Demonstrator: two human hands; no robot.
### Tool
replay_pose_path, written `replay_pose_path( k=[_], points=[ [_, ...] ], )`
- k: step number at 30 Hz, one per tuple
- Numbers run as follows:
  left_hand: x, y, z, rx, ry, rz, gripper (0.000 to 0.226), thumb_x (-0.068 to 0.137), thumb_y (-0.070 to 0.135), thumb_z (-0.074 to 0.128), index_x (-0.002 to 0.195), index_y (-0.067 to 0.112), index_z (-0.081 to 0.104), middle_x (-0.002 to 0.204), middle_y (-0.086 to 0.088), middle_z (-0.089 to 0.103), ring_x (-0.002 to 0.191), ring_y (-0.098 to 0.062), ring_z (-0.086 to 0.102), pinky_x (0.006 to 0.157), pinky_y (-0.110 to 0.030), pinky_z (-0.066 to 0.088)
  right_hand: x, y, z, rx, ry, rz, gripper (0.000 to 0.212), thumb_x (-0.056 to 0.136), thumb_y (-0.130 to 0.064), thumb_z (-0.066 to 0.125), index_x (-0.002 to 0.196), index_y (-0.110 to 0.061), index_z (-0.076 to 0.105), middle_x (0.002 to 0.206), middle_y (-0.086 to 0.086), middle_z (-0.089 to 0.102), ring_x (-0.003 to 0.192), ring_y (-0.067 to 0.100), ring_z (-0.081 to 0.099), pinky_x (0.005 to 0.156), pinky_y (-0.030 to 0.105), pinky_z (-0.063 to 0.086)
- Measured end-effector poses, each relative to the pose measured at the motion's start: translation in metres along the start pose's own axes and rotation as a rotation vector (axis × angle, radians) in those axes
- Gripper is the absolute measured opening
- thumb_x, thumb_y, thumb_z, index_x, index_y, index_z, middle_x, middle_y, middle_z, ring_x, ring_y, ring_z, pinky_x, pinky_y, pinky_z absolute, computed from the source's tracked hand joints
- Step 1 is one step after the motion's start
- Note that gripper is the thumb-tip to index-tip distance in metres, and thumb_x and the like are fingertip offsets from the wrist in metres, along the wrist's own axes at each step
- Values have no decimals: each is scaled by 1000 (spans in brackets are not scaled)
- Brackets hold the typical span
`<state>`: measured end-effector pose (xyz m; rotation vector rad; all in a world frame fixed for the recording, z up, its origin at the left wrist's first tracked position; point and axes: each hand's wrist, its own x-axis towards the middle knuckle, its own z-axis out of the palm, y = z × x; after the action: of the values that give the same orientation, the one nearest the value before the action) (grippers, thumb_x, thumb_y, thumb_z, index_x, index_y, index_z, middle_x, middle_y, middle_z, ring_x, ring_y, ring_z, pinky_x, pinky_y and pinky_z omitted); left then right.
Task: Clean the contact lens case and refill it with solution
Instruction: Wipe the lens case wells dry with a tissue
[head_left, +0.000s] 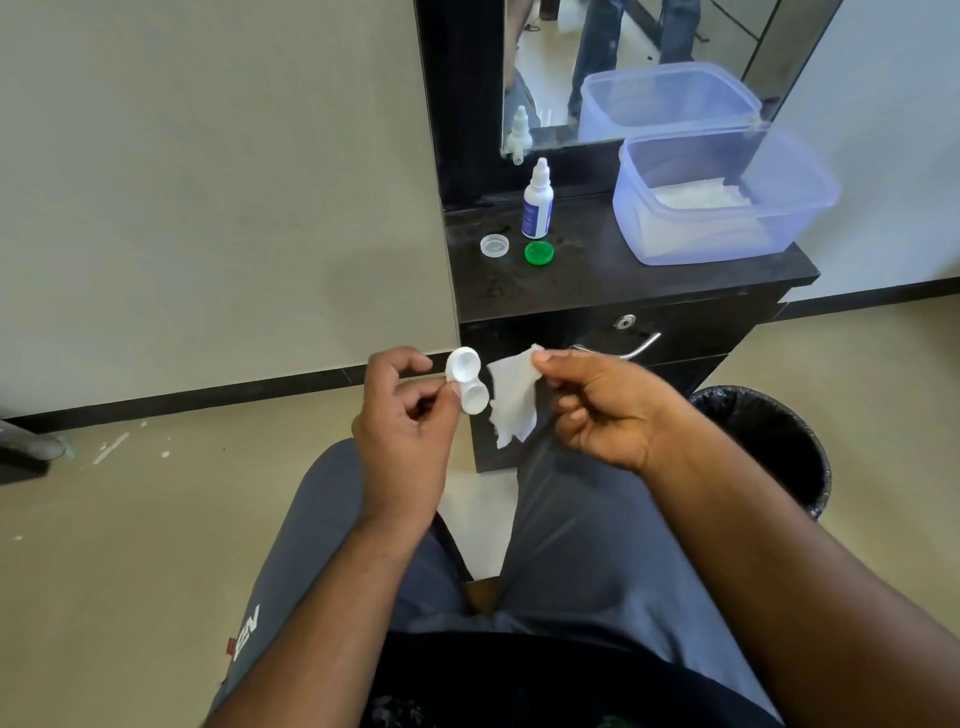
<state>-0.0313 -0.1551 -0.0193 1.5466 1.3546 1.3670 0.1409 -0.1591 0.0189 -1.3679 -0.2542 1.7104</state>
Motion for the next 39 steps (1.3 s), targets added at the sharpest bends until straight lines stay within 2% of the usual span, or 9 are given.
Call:
replay_pose_path(
  k=[4,9,12,16,21,25,29,33,39],
  points=[
    [10,8,-5,-164,-49,-177,38,81,-2,70,101,23,49,73,-6,74,74,-21,71,75,-35,59,-1,-9,-14,-272,66,-303,7,88,-15,65,84,-15,71,81,2,67,60,11,46,50,21,40],
    [15,19,-1,-230,-155,-291,36,84,-4,64,107,20,48,74,-10,73,73,-19,70,64,-22,56,0,-4,-7,-756,1,-680,5,83,-13,71,83,-18,71,94,-2,67,87,19,63,80,32,53],
    [16,23,1,-227,-188,-308,37,84,-4,64,108,20,48,74,-10,73,68,-14,68,62,-21,55,6,8,-5,-899,-83,-835,7,81,-12,73,88,-13,73,100,1,64,95,16,62,85,28,53],
    [16,21,-2,-265,-154,-351,38,83,-2,67,106,23,49,77,-12,74,75,-23,70,72,-38,60,10,23,-3,-754,-102,-851,11,82,-6,71,93,-6,72,101,6,68,94,14,65,86,27,54],
    [13,22,-3,-292,-120,-397,37,82,-3,69,104,22,51,78,-9,75,76,-22,73,69,-33,59,8,34,-4,-566,-148,-735,13,84,-2,66,94,-8,72,94,2,72,88,11,68,79,20,54],
    [12,24,-2,-245,-174,-402,37,82,-2,70,105,19,51,76,-8,75,75,-22,73,69,-37,61,11,34,-3,-530,-50,-756,10,83,-5,69,91,-10,73,93,1,71,86,9,67,76,19,53],
    [13,23,-3,-204,-120,-376,35,81,-2,71,101,20,53,74,-10,74,73,-25,72,68,-38,62,9,36,-5,-644,-77,-793,13,84,-5,68,93,-14,73,96,-1,69,90,8,66,81,19,53],
    [9,23,1,-120,-130,-355,34,82,-1,71,97,24,54,73,-6,74,71,-20,74,68,-38,62,10,43,-4,-909,68,-947,16,86,-10,67,101,-12,73,102,-2,65,93,9,62,81,19,53],
    [10,27,-1,-26,-210,-332,38,83,1,70,103,28,53,73,-2,75,70,-15,73,71,-34,62,10,50,-1,-1245,189,-1253,15,82,-13,67,94,-8,75,93,7,69,85,22,65,69,33,56]
  ],
)
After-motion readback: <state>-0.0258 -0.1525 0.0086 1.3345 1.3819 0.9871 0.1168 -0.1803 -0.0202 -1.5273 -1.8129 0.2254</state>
